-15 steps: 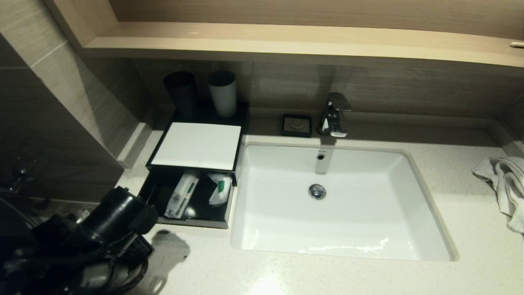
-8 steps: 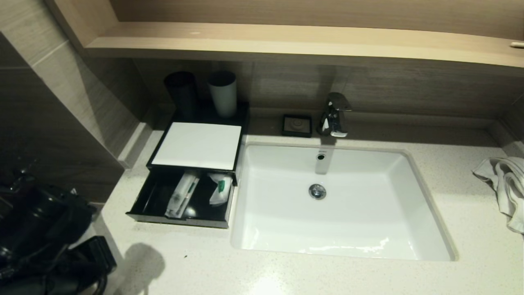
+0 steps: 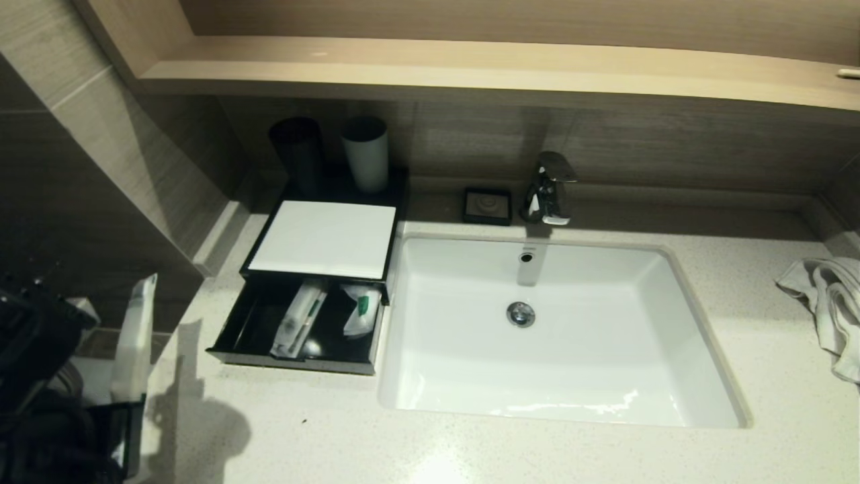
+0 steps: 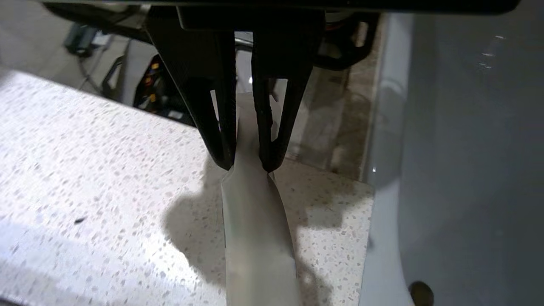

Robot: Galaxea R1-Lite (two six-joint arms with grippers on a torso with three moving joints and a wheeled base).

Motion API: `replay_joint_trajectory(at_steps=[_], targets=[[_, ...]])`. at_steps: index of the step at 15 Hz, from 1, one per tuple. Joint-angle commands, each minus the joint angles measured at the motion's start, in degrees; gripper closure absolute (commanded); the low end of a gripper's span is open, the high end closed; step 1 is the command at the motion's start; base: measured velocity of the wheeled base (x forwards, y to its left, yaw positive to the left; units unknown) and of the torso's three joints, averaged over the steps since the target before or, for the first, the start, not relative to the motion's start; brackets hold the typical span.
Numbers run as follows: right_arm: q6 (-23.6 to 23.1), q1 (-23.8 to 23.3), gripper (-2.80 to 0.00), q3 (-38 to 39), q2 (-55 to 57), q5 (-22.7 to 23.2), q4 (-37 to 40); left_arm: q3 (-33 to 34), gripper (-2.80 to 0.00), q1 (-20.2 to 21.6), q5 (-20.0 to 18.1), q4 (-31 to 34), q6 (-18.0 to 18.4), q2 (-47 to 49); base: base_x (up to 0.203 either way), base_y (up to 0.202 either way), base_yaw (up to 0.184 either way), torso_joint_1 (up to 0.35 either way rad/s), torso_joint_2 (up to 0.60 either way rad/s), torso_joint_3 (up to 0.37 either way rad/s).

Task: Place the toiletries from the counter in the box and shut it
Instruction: Place the bathroom toiletry into the drawer

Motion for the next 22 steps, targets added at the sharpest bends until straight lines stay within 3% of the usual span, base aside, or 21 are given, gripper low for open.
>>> replay_joint_trajectory(at_steps=[1,2,5,8,12,16,22], targets=[[0.0,0.0,0.00,0.0,0.0,0.0,0.0,0.0,0.00,0.0,-0.7,0.9,7.5,-1.5,0.000,0.000,0.000,0.000,0.00,0.000],[0.0,0.0,0.00,0.0,0.0,0.0,0.0,-0.3,0.00,-0.1,-2.3,0.9,10.4,-1.8,0.000,0.000,0.000,0.000,0.00,0.000],[0.0,0.0,0.00,0.0,0.0,0.0,0.0,-2.4,0.00,-0.1,-5.1,1.3,14.5,-1.0,0.000,0.000,0.000,0.000,0.00,0.000],[0.0,0.0,0.00,0.0,0.0,0.0,0.0,-3.3,0.00,-0.1,-8.3,4.2,15.1,0.4,0.000,0.000,0.000,0.000,0.00,0.000],[0.0,0.0,0.00,0.0,0.0,0.0,0.0,-9.4,0.00,0.0,-12.4,11.4,15.3,3.9,0.000,0.000,0.000,0.000,0.00,0.000],[0.0,0.0,0.00,0.0,0.0,0.0,0.0,-14.2,0.00,0.0,-12.9,16.2,16.5,8.3,0.000,0.000,0.000,0.000,0.00,0.000],[0.0,0.0,0.00,0.0,0.0,0.0,0.0,-15.8,0.00,0.0,-14.1,16.3,16.5,13.3,0.000,0.000,0.000,0.000,0.00,0.000]])
